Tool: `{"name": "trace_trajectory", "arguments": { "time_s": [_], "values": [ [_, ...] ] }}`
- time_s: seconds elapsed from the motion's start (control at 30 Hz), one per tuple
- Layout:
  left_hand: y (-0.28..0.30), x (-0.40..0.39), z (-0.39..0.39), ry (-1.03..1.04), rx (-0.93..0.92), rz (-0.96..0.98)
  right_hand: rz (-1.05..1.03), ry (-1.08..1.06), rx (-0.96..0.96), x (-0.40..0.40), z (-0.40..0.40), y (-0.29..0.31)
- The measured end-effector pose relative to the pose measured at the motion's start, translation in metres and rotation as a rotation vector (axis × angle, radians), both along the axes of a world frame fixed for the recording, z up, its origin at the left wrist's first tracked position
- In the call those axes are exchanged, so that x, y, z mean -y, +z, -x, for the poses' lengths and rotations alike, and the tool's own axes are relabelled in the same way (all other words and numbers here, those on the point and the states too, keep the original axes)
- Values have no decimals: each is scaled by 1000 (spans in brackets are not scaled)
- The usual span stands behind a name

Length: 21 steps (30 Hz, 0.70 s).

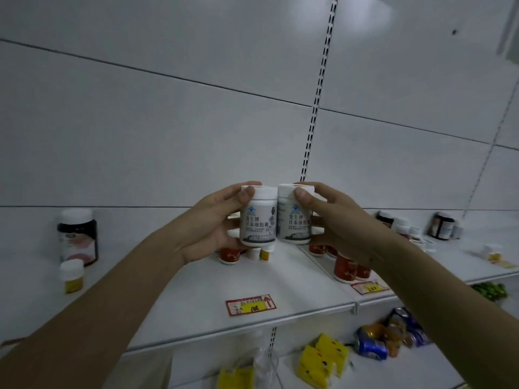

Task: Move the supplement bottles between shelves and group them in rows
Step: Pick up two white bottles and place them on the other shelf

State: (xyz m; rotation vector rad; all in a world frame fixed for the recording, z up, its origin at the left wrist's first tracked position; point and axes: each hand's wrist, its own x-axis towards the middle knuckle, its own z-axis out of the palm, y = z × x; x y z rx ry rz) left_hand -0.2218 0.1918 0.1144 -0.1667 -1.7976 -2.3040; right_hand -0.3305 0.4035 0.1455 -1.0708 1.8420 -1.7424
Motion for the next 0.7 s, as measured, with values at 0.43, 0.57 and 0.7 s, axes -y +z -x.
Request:
{"name": "trace_trajectory", "arguments": {
  "time_s": [0.43, 0.57, 0.7],
  "values": [
    [-33, 18, 33, 68, 5, 75, 8, 26, 72, 39, 45, -54],
    [-42, 13, 31, 142, -20, 94, 36, 59, 74, 40, 52, -62],
    [-54, 9, 25, 271, -2, 59, 53, 105, 66, 45, 59, -69]
  ]
}}
